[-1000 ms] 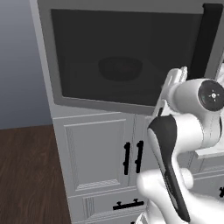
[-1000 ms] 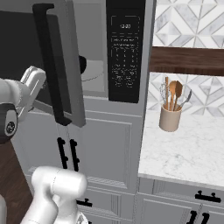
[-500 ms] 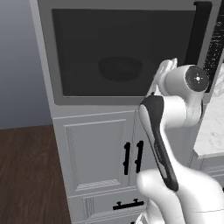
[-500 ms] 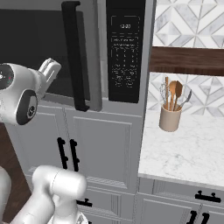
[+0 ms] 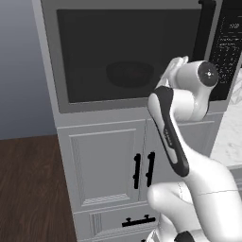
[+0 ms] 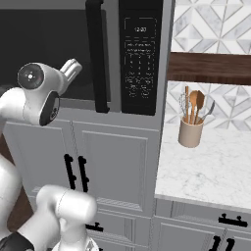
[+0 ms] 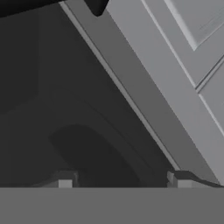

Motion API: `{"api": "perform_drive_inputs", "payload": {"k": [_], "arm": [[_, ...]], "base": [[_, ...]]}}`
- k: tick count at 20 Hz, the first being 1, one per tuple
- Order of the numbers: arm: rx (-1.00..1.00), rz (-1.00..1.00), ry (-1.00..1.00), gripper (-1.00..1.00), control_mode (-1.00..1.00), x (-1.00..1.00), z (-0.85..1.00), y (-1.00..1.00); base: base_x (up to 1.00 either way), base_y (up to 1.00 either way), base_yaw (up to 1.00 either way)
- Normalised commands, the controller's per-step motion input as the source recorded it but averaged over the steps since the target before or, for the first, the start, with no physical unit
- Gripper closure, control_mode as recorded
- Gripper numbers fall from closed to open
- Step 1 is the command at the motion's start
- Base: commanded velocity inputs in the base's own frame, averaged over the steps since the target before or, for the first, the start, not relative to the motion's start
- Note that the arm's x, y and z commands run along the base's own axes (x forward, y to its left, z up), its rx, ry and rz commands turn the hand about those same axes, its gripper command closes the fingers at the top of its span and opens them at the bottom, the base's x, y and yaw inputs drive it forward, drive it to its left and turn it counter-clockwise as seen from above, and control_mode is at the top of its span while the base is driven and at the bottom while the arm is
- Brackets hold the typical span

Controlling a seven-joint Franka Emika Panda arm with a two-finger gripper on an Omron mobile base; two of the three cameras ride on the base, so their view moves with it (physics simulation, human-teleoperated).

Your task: Pick the bell pepper from the sink and place it in the bowl. Then pick the bowl and place it in the microwave. Then close the microwave door and press the start button.

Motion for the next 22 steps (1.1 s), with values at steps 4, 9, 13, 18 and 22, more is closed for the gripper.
{"api": "perform_drive_inputs", "payload": {"k": [4, 9, 13, 18, 22], "arm": [[0.09, 0.03, 0.0, -1.0, -1.0, 0.49, -0.18, 0.0], [0.08, 0.01, -0.08, -1.0, -1.0, -0.41, -0.11, -0.02], [0.07, 0.0, -0.3, -1.0, -1.0, -1.0, -0.01, -0.43], [0.15, 0.01, -0.24, -1.0, -1.0, -0.85, 0.0, -0.92], [0.18, 0.06, -0.18, -1.0, -1.0, -0.47, 0.0, -1.0]], "base": [[0.0, 0.0, 0.0], [0.0, 0.0, 0.0], [0.0, 0.0, 0.0], [0.0, 0.0, 0.0], [0.0, 0.0, 0.0]]}}
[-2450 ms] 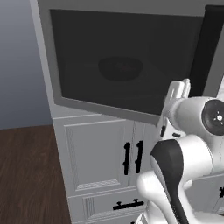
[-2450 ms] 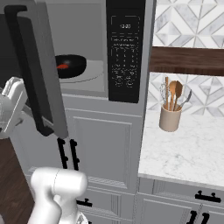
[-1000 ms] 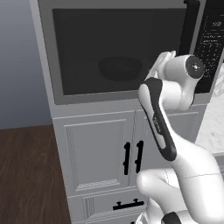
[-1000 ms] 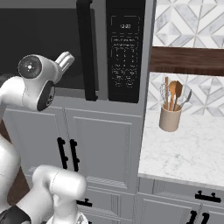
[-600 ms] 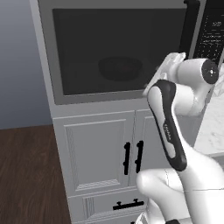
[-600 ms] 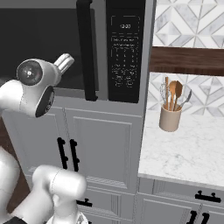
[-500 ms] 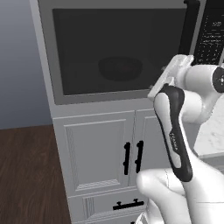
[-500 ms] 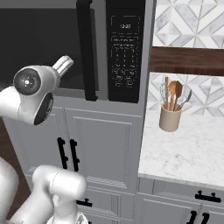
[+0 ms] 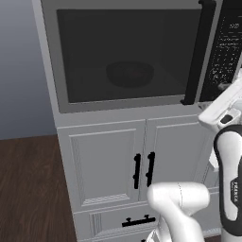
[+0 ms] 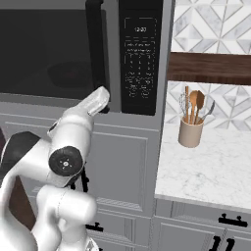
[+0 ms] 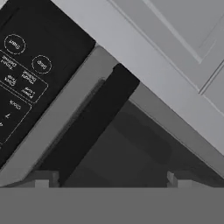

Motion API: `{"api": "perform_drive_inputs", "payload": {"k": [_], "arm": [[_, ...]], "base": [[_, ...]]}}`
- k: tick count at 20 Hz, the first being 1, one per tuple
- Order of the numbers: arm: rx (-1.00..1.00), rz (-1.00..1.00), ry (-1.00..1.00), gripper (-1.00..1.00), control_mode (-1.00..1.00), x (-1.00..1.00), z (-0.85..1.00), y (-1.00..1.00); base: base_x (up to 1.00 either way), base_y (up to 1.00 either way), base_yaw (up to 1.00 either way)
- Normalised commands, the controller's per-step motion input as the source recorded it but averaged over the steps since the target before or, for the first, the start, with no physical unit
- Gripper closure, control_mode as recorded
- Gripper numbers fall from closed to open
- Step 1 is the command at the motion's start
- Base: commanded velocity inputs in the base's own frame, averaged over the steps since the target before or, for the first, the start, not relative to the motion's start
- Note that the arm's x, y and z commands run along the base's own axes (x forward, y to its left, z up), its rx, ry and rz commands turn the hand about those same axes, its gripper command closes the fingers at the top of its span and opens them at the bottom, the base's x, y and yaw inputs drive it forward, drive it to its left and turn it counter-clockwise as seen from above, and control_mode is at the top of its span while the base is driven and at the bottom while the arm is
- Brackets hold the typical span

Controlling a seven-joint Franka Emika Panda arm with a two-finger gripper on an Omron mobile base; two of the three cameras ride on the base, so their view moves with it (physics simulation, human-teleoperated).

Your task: Pick the bell pepper from the sink and place it in the bowl. Then pick the bowl and place it in the microwave. Then close the microwave door and press the start button.

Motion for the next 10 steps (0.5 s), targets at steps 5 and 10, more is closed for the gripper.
{"api": "perform_drive_inputs", "payload": {"k": [5, 10], "arm": [[0.16, 0.14, -0.12, -1.0, -1.0, -0.06, 0.0, -1.0], [0.11, 0.14, -0.03, -1.0, -1.0, 0.06, -0.04, -0.89]], "base": [[0.0, 0.0, 0.0], [0.0, 0.0, 0.0]]}}
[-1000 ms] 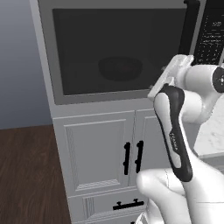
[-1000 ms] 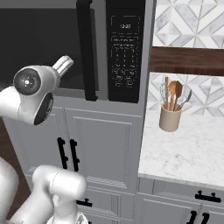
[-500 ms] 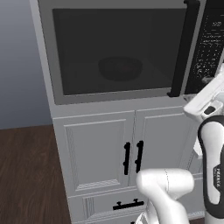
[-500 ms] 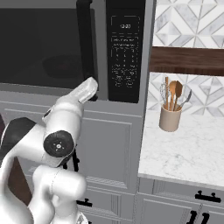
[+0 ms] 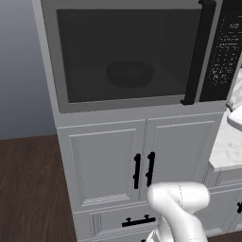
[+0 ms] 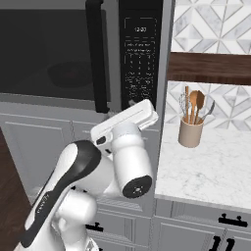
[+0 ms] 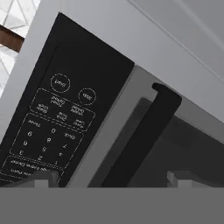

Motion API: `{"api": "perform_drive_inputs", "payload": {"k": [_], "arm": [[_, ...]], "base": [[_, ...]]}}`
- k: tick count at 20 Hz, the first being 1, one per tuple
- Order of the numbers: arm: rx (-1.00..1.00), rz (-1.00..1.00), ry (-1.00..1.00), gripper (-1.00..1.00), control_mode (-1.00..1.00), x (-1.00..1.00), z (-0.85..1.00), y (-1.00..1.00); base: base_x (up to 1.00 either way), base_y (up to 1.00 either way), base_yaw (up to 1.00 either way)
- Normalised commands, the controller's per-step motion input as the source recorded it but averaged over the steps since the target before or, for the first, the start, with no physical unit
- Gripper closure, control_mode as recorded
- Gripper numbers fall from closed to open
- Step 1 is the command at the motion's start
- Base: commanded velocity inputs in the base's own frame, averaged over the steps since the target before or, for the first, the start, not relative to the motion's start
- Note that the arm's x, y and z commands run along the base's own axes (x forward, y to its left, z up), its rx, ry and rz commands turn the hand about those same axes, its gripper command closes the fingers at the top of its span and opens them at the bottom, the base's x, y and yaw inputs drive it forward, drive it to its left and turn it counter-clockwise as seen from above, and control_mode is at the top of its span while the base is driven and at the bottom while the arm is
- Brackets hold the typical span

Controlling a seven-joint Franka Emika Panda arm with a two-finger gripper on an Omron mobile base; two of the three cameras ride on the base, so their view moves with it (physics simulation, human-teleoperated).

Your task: Pick the bell pepper from the sink and place it in the bowl. Then pick the bowl and place it in the microwave. Then close the microwave door and press the start button.

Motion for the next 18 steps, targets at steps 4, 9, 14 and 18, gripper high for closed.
{"api": "perform_drive_inputs", "payload": {"k": [4, 9, 14, 18], "arm": [[0.05, 0.11, 0.0, -1.0, -1.0, 0.4, -0.15, -0.43], [0.04, 0.08, 0.0, -1.0, -1.0, 0.56, -0.23, -0.05], [0.03, 0.04, 0.0, -1.0, -1.0, 0.48, -0.26, 0.0], [0.01, 0.01, 0.0, -1.0, -1.0, 0.37, -0.08, 0.0]], "base": [[0.0, 0.0, 0.0], [0.0, 0.0, 0.0], [0.0, 0.0, 0.0], [0.0, 0.0, 0.0]]}}
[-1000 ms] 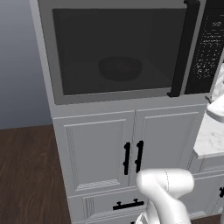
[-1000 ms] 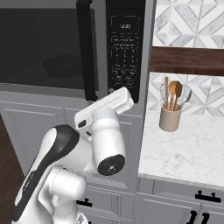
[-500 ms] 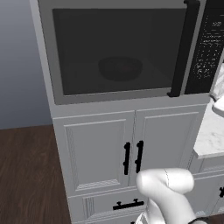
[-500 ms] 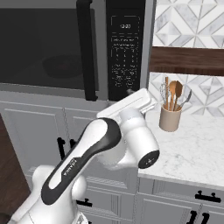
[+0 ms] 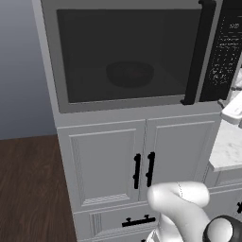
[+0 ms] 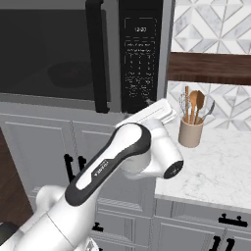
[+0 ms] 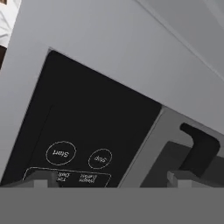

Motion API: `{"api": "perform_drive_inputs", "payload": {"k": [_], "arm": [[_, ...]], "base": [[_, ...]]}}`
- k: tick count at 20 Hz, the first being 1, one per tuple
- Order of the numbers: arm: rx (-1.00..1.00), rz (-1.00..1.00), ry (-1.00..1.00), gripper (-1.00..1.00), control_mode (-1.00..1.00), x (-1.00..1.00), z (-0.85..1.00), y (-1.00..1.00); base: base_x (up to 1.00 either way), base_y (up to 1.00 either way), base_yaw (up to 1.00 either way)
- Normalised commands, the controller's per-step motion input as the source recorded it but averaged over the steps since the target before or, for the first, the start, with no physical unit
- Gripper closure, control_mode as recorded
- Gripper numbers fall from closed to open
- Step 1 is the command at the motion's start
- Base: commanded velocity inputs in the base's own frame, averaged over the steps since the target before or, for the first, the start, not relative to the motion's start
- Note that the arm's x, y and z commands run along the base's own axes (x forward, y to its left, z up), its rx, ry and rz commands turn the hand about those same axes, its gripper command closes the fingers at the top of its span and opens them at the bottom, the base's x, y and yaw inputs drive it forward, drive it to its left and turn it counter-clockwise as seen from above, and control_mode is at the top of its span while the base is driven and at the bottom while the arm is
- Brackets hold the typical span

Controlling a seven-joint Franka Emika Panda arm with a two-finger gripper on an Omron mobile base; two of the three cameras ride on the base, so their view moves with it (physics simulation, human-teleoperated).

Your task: Pick the bell pepper from the sink and place it in the bowl. Then pick the bowl and place it in the microwave. Then close the microwave door and press the start button.

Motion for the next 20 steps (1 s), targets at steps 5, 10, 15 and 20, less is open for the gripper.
{"api": "perform_drive_inputs", "payload": {"k": [5, 10, 15, 20], "arm": [[0.0, 0.0, 0.0, -1.0, -1.0, 0.14, 0.08, 0.02], [0.0, 0.0, 0.01, -1.0, -1.0, 0.2, 0.0, 0.08], [0.0, 0.0, 0.0, -1.0, -1.0, 0.21, 0.0, 0.0], [0.0, 0.0, 0.0, -1.0, -1.0, 0.24, -0.01, 0.0]], "base": [[0.0, 0.0, 0.0], [0.0, 0.0, 0.0], [0.0, 0.0, 0.0], [0.0, 0.0, 0.0]]}}
